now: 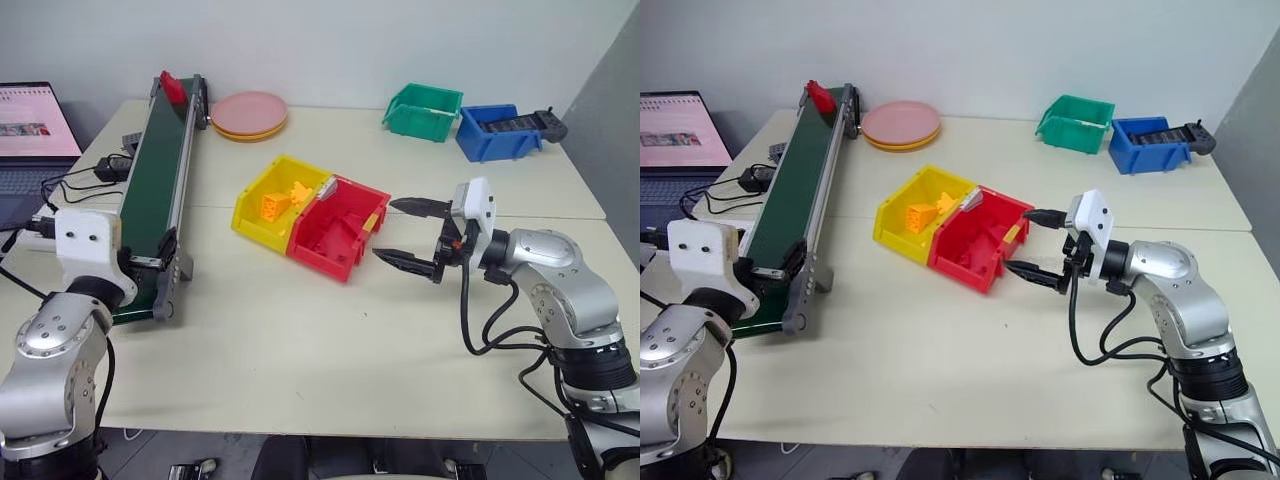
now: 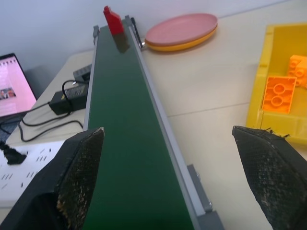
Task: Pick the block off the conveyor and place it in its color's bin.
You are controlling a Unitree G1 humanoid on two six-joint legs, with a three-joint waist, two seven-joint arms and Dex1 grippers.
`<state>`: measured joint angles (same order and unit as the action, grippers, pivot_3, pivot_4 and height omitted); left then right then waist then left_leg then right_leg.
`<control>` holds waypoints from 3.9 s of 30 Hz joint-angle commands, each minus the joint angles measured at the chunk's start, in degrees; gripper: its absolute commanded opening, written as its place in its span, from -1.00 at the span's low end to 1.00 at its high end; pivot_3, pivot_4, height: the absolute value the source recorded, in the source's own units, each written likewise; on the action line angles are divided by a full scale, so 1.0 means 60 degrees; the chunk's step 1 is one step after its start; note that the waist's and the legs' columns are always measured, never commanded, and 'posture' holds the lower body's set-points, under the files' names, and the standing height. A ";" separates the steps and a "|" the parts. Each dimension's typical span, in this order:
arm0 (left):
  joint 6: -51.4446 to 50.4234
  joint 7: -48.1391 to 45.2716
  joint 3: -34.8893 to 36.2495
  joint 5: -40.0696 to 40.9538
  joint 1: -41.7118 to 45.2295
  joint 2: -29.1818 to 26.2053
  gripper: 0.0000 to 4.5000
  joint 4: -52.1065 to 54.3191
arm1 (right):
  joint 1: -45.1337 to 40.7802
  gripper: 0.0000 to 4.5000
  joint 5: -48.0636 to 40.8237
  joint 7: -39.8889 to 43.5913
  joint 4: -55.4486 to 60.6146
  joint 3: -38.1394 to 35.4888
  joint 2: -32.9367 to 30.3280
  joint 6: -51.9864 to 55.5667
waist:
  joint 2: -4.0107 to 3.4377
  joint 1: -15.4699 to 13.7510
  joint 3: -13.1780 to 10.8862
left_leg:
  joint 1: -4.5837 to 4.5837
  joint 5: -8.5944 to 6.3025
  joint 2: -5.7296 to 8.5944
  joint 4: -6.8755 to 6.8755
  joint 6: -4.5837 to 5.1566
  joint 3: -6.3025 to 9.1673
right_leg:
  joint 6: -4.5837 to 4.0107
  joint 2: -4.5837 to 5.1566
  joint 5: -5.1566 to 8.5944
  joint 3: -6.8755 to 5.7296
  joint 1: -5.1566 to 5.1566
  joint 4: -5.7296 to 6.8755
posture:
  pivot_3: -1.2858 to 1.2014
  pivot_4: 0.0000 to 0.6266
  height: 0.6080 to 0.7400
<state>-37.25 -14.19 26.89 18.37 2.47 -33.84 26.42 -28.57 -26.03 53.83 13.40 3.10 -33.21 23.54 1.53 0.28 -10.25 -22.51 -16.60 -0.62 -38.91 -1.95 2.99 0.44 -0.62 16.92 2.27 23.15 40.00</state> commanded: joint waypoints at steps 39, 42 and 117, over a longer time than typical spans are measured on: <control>-0.0012 -0.0071 0.0714 0.0339 0.0535 -0.0087 0.98 -0.0422 | -0.0844 1.00 0.0265 0.0743 0.0167 0.0405 0.0242 -0.0548 | 0.0001 0.0009 0.0001 | 0.0001 0.0000 0.0001 0.0001 0.0000 0.0001 | 0.0000 0.0002 0.0000 -0.0002 0.0001 0.0000 | 0.03 -0.52 1.00; -0.0158 -0.0055 0.0636 0.0354 0.0662 -0.0095 0.98 -0.0552 | -0.0784 1.00 0.0282 0.0765 0.0225 0.0417 0.0187 -0.0497 | 0.0001 0.0009 0.0001 | 0.0001 -0.0001 0.0001 0.0002 0.0000 0.0001 | 0.0000 0.0002 0.0000 -0.0003 0.0002 0.0000 | 0.03 -0.52 1.00; 0.0978 -0.3177 -0.6317 -0.0519 0.7184 0.2467 -0.32 -0.5407 | 0.1228 1.00 -0.1212 -0.1241 0.4209 -0.1989 -0.2587 0.3431 | 0.0003 0.0051 0.0000 | -0.0022 0.0002 -0.0006 -0.0002 -0.0001 -0.0007 | 0.0001 -0.0020 0.0001 0.0010 0.0017 -0.0002 | 0.03 -0.52 1.00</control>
<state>-33.82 -32.15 -11.06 16.22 43.68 -19.14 -6.56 -20.97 -32.18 47.40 36.20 -6.51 -47.98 43.61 1.55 0.58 -10.24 -22.64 -16.59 -0.64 -38.93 -1.95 2.95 0.44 -0.74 16.92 2.33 23.25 40.00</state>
